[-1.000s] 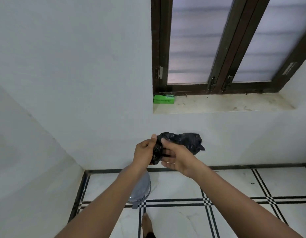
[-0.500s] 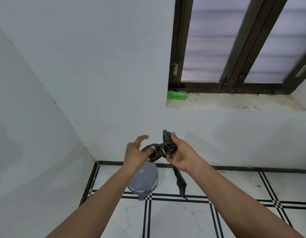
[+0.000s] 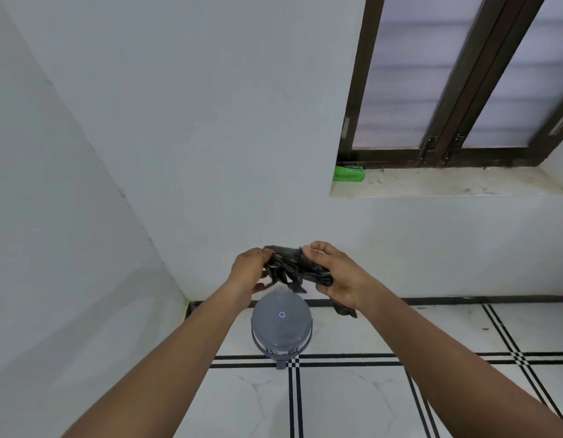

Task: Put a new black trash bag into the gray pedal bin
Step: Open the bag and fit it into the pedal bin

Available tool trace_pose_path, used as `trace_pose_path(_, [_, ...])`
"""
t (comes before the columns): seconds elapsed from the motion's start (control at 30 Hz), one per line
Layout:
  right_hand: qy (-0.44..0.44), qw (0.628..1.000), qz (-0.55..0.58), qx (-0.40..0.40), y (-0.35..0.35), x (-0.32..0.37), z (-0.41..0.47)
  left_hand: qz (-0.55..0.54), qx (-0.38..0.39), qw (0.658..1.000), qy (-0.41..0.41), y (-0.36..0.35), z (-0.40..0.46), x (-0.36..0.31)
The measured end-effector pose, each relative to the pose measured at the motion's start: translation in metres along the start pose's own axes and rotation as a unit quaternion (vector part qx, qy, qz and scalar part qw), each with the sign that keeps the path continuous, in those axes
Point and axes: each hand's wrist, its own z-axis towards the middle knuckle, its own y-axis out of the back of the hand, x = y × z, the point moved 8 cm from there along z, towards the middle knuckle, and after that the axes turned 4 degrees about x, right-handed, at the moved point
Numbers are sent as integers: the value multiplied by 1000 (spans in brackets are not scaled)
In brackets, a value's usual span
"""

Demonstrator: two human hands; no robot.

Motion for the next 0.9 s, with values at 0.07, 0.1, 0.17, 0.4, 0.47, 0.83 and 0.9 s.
trace_pose_path(0.07, [19,999,-44,18,-4,-1,0,-102,-18,992,67,20,2,6])
trace_pose_path(0.1, [27,997,-77,10,-5,-3,2,-146,-14,984,101,28,2,9])
trace_pose_path(0.17, [40,981,-187,-42,-7,-3,2,-193,7,971,141,35,3,12])
trace_pose_path(0.4, [71,849,-469,-233,-14,14,6,-98,124,986,-48,44,-1,-12])
trace_pose_path(0.47, [85,857,-440,-253,-15,18,4,152,99,972,-151,56,3,-19])
trace_pose_path(0.83, [131,704,-663,-216,-20,25,2,698,-135,678,-184,82,7,-22])
trace_pose_path(0.9, [129,658,-703,-239,-12,27,-1,731,-150,636,-195,89,8,-20])
